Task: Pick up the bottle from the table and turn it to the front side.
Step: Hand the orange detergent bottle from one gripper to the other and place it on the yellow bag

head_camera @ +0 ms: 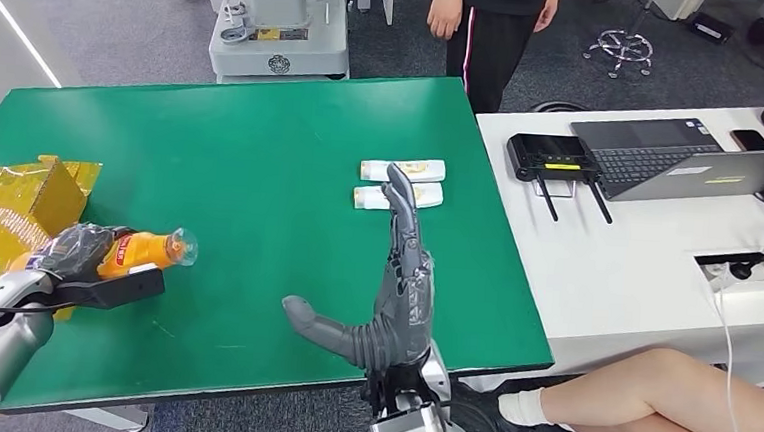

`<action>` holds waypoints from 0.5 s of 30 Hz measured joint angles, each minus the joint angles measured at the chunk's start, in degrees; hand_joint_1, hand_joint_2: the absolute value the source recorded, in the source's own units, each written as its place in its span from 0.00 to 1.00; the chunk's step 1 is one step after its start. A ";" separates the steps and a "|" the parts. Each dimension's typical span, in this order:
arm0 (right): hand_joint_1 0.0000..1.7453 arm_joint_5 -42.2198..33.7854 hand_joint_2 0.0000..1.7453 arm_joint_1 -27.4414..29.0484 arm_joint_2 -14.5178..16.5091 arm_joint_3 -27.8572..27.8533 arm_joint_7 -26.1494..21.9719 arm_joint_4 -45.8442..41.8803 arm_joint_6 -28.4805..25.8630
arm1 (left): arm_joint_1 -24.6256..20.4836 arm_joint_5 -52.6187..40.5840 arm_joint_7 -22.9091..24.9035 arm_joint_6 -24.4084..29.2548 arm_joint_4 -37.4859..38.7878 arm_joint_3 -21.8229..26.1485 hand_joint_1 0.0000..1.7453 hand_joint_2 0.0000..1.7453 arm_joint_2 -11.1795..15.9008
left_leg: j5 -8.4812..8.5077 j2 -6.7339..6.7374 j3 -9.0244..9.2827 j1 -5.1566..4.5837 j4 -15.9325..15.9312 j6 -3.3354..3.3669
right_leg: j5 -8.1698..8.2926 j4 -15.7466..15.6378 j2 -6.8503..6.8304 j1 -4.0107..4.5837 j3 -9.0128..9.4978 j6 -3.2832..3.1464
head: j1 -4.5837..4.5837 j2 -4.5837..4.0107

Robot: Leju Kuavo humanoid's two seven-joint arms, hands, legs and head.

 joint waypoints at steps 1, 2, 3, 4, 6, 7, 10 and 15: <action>0.00 0.24 1.00 0.04 0.00 0.05 0.16 0.00 0.30 | 0.05 -0.54 0.48 0.19 0.44 -0.13 1.00 1.00 -0.14 | 0.00 0.00 0.00 0.00 0.00 0.00 | 0.00 0.00 0.00 0.00 0.00 0.00 | -0.01 0.00; 0.00 0.44 1.00 0.10 0.00 0.09 0.31 -0.01 0.62 | 0.14 -1.03 0.89 0.47 0.85 -0.23 1.00 1.00 -0.25 | 0.00 0.01 0.00 0.00 0.00 0.00 | 0.00 0.00 0.01 0.00 0.00 0.00 | 0.00 0.00; 0.00 0.60 1.00 0.19 -0.01 0.11 0.47 -0.01 0.96 | 0.27 -1.43 1.15 0.90 1.21 -0.31 1.00 1.00 -0.30 | 0.00 0.01 0.00 0.00 0.00 0.00 | 0.00 0.00 0.01 0.00 0.00 0.00 | 0.00 0.00; 0.00 0.68 1.00 0.30 -0.03 0.13 0.61 -0.02 1.30 | 0.46 -1.75 1.30 1.47 1.56 -0.38 1.00 1.00 -0.33 | 0.00 0.01 0.00 0.00 0.00 0.00 | 0.00 0.00 0.01 0.00 0.00 0.00 | 0.00 0.00; 0.00 0.80 1.00 0.60 -0.12 0.13 0.79 -0.04 1.84 | 1.03 -2.17 1.38 2.84 2.13 -0.43 1.00 1.00 -0.33 | 0.00 0.01 0.00 0.00 0.00 0.00 | 0.00 0.00 0.01 0.00 0.00 0.00 | 0.00 0.00; 0.00 0.93 1.00 0.78 -0.19 0.13 0.83 -0.05 2.02 | 1.33 -2.33 1.40 3.50 2.37 -0.43 1.00 1.00 -0.36 | 0.00 0.00 0.00 0.00 0.00 0.00 | -0.01 -0.01 0.00 0.00 0.00 0.00 | 0.00 0.00; 0.00 1.58 1.00 1.31 -0.44 0.13 0.95 -0.21 2.49 | 2.04 -2.80 1.85 4.94 2.88 -0.44 1.00 1.00 -0.67 | -0.02 0.00 0.00 -0.01 0.00 -0.03 | -0.01 -0.01 0.00 -0.01 0.01 0.00 | 0.00 0.00; 0.00 2.22 1.00 1.78 -0.87 0.13 1.20 -0.62 3.20 | 2.53 -3.64 2.96 6.26 3.49 -0.45 1.00 1.00 -1.28 | -0.03 -0.03 0.04 -0.01 -0.01 -0.04 | -0.01 0.00 -0.03 -0.01 0.06 0.00 | -0.01 0.00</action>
